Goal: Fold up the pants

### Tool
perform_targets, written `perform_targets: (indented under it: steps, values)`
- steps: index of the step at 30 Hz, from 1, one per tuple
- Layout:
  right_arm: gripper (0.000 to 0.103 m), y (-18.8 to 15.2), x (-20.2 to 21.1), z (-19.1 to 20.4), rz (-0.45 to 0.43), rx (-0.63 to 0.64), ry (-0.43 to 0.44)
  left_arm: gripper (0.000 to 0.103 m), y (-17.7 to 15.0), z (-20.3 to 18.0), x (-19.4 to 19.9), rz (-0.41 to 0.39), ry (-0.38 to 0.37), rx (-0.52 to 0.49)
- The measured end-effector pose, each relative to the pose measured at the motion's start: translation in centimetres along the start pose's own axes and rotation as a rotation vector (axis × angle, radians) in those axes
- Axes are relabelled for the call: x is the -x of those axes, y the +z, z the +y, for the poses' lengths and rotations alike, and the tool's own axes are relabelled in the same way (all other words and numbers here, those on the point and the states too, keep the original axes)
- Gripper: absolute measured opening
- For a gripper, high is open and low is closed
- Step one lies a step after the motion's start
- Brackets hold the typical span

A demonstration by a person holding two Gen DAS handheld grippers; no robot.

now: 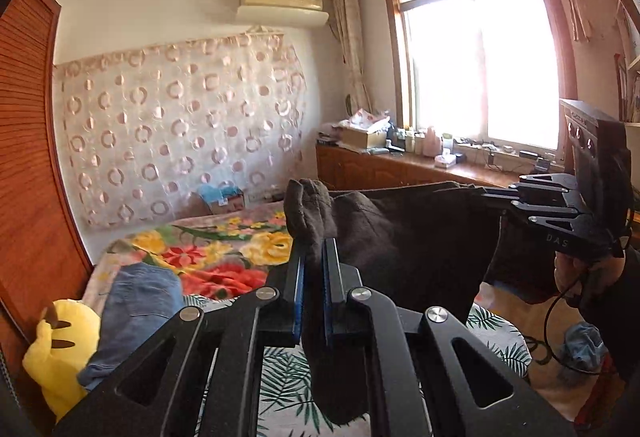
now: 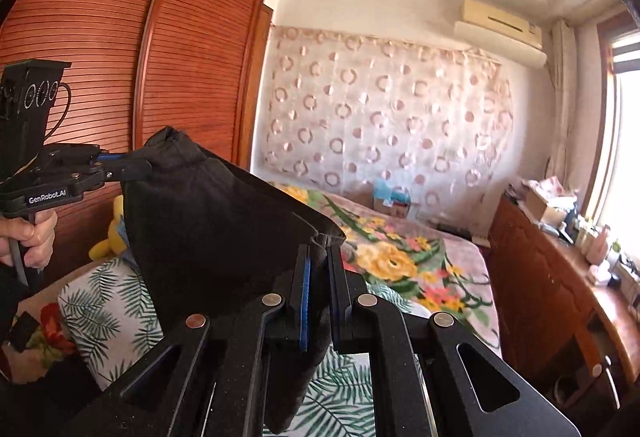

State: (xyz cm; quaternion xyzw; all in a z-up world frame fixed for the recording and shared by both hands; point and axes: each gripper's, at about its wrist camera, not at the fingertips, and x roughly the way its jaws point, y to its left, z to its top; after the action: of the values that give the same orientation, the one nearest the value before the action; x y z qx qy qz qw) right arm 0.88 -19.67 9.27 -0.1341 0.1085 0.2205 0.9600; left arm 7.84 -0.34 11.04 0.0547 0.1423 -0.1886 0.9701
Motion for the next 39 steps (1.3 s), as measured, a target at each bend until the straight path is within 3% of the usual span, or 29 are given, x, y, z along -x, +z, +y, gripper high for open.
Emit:
perform_targets:
  steps: [4, 8, 17, 29, 39]
  values:
    - [0.007, -0.9, 0.4, -0.5, -0.013, 0.020, 0.026, 0.009, -0.3, 1.3, 0.7, -0.013, 0.023, 0.010]
    - [0.007, -2.3, -1.1, -1.5, 0.023, 0.022, 0.039, 0.009, -2.0, 2.3, -1.1, 0.034, 0.036, 0.033]
    - [0.007, -6.4, -9.9, -4.8, 0.146, -0.016, 0.038, 0.009, -6.8, 4.4, -9.5, 0.195, 0.090, 0.067]
    - [0.007, -8.8, -21.3, -8.8, 0.322, -0.011, -0.034, 0.009, -10.1, 6.0, -18.4, 0.335, 0.153, 0.062]
    - [0.007, -6.0, -26.8, -5.5, 0.393, -0.040, -0.061, 0.009, -11.5, 5.7, -21.1, 0.394, 0.177, 0.061]
